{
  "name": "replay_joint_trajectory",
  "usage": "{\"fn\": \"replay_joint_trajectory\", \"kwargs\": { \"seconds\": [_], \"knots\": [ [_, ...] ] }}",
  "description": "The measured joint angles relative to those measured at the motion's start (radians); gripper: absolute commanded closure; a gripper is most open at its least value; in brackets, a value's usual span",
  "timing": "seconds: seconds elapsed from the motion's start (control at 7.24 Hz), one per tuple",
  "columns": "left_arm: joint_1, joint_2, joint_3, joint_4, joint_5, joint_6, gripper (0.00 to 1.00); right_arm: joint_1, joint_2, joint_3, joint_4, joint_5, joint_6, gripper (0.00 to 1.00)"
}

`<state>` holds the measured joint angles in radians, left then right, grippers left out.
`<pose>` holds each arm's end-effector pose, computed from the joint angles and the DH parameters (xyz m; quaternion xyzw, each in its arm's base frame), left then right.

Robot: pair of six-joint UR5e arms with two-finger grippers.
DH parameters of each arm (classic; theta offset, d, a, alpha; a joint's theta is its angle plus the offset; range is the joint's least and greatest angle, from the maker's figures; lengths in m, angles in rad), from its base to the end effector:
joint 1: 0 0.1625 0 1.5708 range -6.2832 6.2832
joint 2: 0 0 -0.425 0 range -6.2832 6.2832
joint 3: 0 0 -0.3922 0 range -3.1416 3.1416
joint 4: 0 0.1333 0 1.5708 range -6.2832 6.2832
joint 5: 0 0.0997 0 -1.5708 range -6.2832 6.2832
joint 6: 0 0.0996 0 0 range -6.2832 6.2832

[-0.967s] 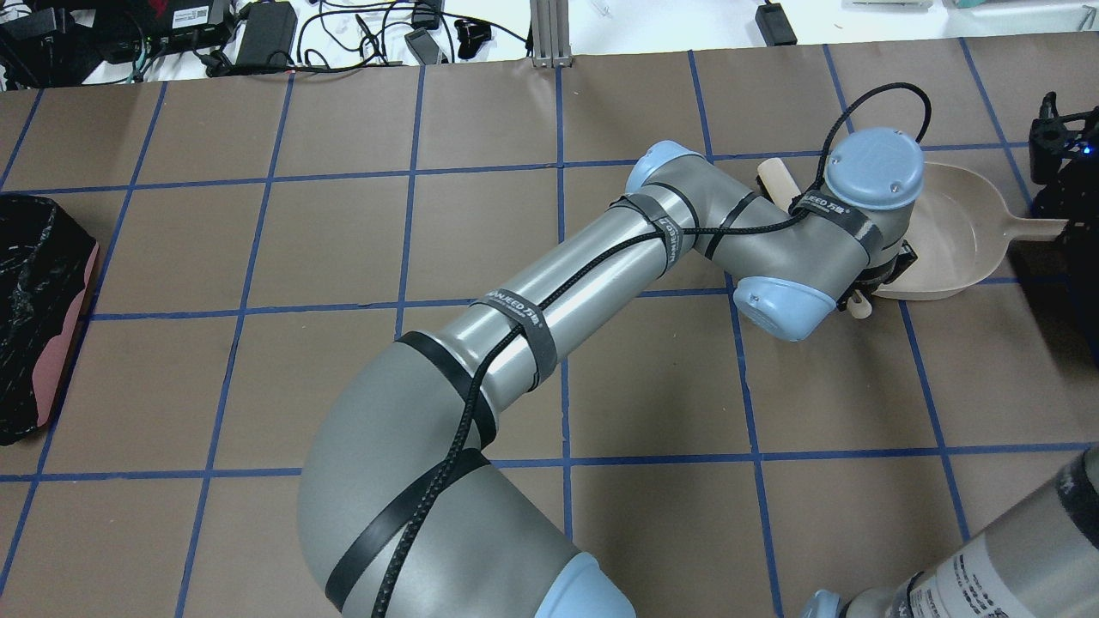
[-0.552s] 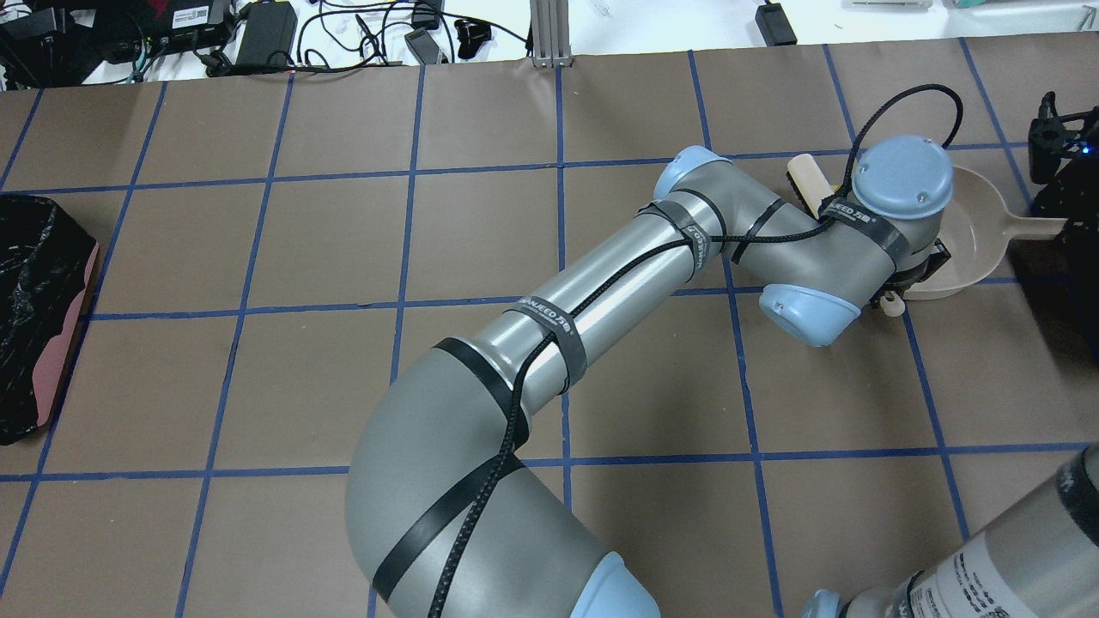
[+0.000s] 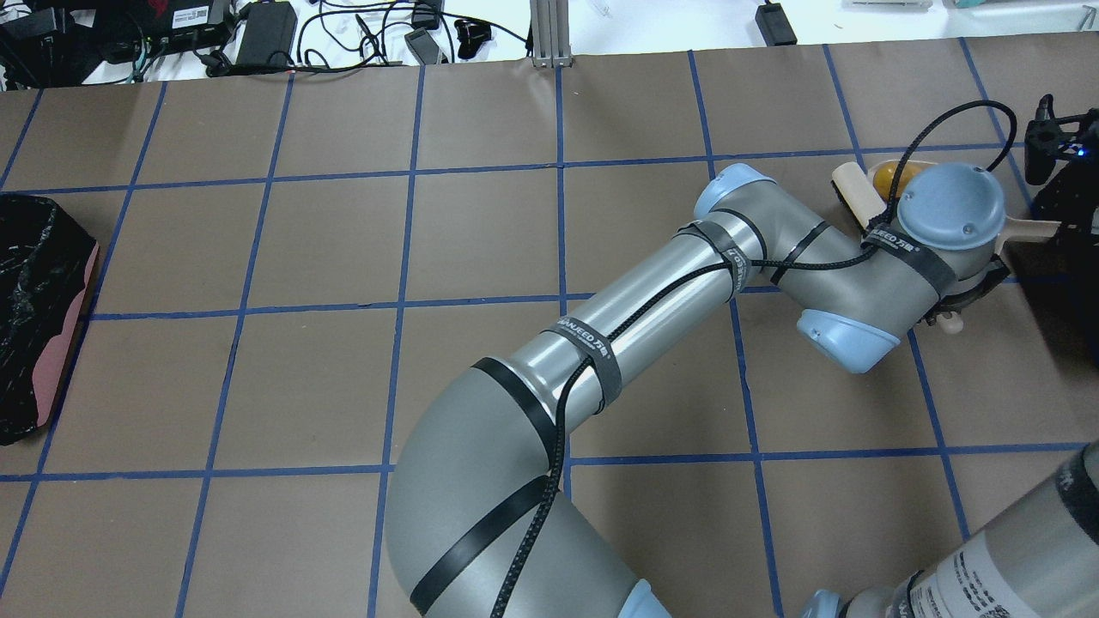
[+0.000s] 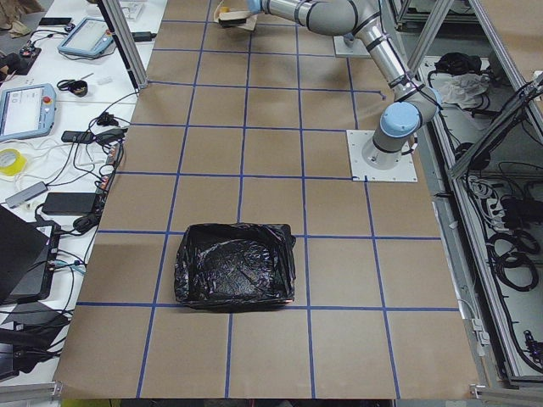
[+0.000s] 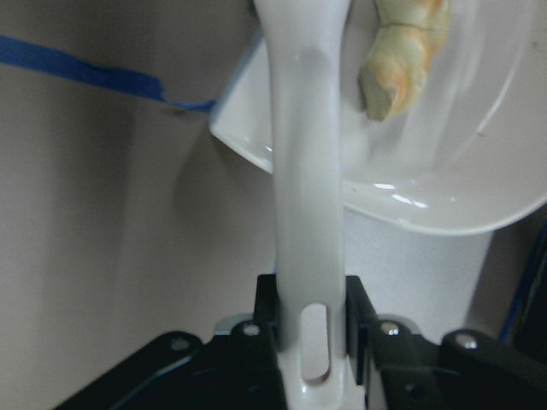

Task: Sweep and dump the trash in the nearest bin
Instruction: 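Sweep the yellow trash with the left gripper's brush into the dustpan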

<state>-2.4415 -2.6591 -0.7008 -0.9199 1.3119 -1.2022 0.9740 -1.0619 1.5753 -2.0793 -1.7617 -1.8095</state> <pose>-0.7832 -0.4521 0.2291 0.1325 -0.9598 -0.0001 0.2474 -0.2695 -0.6002 0.2427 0.5675 -0.8179 -0.0898 0.0320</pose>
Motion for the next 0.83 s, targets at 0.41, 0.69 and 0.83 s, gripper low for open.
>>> {"fn": "replay_joint_trajectory", "kwargs": {
  "seconds": [0.41, 0.69, 0.83],
  "knots": [
    [-0.039, 0.006, 0.045, 0.004, -0.014, -0.084, 1.00, 0.000, 0.000, 0.000, 0.009, -0.002, 0.004, 1.00],
    [-0.052, 0.026, 0.048, 0.009, -0.016, -0.150, 1.00, 0.000, 0.001, 0.000, 0.009, -0.003, 0.013, 1.00],
    [-0.063, 0.036, 0.048, 0.014, -0.015, -0.186, 1.00, 0.000, 0.001, 0.000, 0.009, -0.003, 0.016, 1.00]
  ]
}}
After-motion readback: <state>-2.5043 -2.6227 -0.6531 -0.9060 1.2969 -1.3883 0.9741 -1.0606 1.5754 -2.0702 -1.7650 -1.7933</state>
